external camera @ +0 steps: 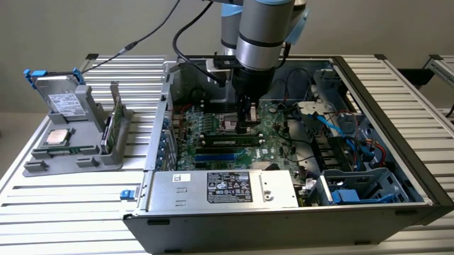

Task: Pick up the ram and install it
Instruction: 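Press down the ram until it locks into place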

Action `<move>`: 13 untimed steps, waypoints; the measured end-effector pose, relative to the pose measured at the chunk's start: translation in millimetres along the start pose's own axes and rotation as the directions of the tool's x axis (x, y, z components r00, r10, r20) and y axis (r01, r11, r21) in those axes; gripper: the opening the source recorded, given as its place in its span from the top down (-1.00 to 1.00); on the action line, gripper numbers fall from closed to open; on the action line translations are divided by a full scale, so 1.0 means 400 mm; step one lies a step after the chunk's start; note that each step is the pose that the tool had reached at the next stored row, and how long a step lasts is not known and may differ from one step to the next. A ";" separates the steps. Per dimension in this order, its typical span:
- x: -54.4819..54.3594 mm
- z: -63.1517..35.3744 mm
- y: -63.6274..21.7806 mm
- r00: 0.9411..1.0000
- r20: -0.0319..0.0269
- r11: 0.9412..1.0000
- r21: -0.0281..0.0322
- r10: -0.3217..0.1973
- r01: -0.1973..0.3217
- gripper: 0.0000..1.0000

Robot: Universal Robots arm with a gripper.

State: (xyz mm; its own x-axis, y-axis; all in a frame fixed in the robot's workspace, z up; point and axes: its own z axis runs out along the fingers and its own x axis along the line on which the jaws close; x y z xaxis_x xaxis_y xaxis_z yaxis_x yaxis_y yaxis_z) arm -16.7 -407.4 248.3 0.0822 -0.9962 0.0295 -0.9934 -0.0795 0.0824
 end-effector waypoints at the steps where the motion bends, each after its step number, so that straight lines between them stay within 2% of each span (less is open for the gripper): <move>1: 0.000 0.000 0.000 1.000 0.000 1.000 0.000 0.000 0.000 0.80; 13: 0.000 0.000 0.000 1.000 0.000 1.000 0.000 0.001 -0.001 0.80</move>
State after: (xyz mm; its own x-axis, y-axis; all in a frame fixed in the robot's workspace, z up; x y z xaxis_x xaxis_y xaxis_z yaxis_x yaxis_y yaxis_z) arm -16.7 -407.4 248.3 0.0814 -0.9962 0.0296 -0.9935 -0.0788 0.0825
